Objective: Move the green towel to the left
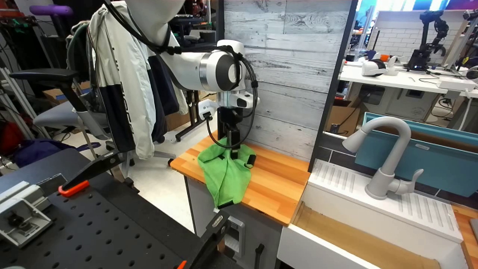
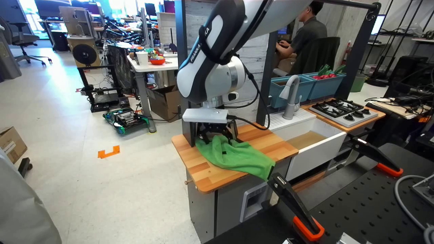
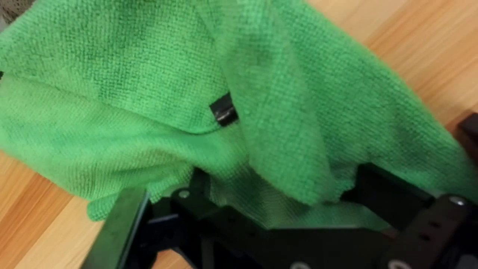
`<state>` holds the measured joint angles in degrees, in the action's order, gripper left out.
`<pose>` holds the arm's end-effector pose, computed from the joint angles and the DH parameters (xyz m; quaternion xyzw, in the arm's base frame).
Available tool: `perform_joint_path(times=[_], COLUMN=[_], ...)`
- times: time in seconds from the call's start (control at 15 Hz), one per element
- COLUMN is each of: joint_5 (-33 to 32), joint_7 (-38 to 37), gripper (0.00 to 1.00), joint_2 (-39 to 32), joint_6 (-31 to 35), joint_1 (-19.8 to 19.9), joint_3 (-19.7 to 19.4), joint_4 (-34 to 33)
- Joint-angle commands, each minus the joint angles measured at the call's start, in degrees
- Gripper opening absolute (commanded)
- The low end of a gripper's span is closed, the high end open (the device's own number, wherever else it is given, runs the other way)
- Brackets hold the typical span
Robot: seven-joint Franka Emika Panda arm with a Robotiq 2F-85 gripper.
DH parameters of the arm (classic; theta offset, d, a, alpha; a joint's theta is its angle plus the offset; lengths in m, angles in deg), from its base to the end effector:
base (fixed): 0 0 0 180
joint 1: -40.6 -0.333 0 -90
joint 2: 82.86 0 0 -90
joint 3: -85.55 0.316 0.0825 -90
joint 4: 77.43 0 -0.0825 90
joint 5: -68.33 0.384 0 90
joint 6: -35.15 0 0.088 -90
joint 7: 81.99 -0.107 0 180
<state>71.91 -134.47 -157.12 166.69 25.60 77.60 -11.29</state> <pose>0.6988 0.1121 -0.0185 0.9275 -0.3636 -0.0384 0.0778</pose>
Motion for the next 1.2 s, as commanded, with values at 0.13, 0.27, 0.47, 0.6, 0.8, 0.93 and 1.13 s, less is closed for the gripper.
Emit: perform_joint_path(times=[0.13,0.27,0.47,0.6,0.8,0.93,1.13], joint_5=[0.62,0.48,-0.28,-0.40,-0.21,-0.22,-0.21], joint_7=[4.21,5.10,6.78,7.93,9.83,8.08,8.09], gripper=[1.00,1.00,1.00,1.00,1.00,1.00,1.00], joint_2=[9.49,12.75,18.17,22.00,28.16,23.00,22.54], joint_6=[2.36,3.64,5.75,7.57,11.06,7.99,7.97], joint_1=[0.58,0.54,0.75,0.39,0.18,0.20,0.23], joint_3=[1.96,1.85,2.41,2.43,3.00,2.44,2.40], joint_4=[11.83,16.33,23.60,28.53,35.91,28.91,28.67])
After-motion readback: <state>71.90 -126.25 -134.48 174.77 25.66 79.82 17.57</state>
